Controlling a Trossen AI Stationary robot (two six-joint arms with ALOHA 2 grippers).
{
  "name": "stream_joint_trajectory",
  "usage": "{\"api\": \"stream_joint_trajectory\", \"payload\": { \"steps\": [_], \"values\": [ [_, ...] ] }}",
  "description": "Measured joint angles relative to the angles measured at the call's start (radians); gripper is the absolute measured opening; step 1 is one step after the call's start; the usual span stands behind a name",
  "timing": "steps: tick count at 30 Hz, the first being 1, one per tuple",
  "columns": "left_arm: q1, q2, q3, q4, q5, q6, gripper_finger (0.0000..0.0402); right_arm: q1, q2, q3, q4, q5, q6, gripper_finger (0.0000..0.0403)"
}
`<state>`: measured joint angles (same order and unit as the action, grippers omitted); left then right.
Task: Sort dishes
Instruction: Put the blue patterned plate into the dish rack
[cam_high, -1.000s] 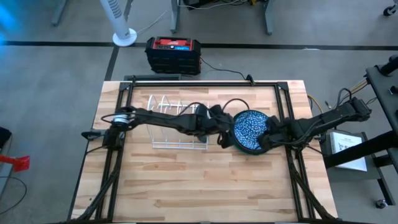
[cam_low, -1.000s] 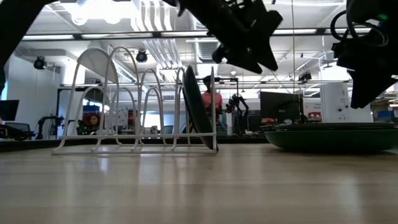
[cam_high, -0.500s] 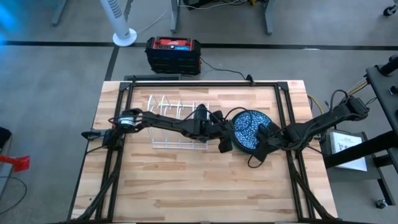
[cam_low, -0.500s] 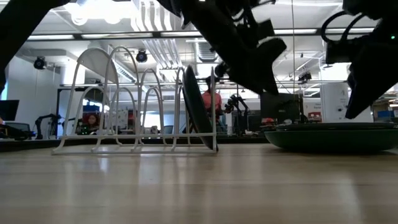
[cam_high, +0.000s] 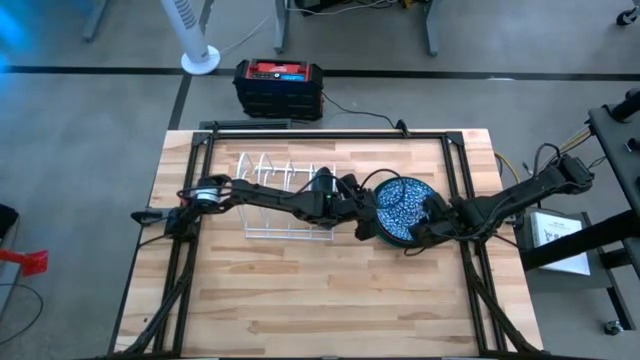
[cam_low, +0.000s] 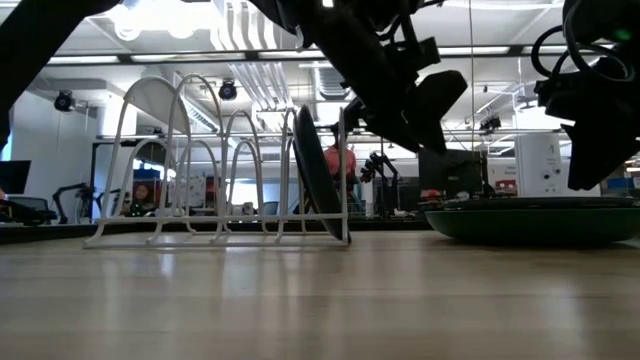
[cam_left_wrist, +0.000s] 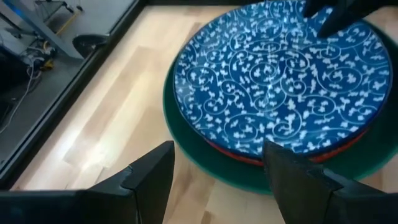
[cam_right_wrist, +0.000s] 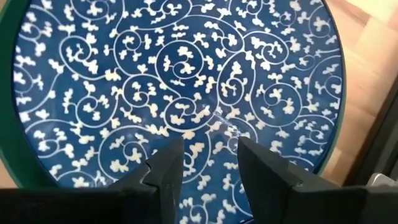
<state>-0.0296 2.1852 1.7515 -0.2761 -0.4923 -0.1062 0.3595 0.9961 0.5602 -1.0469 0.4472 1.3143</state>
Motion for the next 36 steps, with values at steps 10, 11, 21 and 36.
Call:
{"api": "stream_joint_trajectory", "payload": {
  "steps": [10,11,21,36],
  "values": [
    [0.018,0.004,0.0,0.018,0.002,-0.035,0.0232,0.0,0.0,0.0,-0.029,0.092,0.097,0.0118],
    [0.02,0.004,0.0,0.019,0.002,-0.035,0.0232,0.0,0.0,0.0,-0.031,0.107,0.106,0.0115],
    [0.028,0.004,0.0,0.019,0.004,-0.04,0.0232,0.0,0.0,0.001,-0.047,0.139,0.127,0.0075],
    [0.022,0.036,0.001,0.059,0.006,-0.064,0.0232,0.003,0.002,0.0,-0.024,0.127,0.116,0.0039]
  ]
}}
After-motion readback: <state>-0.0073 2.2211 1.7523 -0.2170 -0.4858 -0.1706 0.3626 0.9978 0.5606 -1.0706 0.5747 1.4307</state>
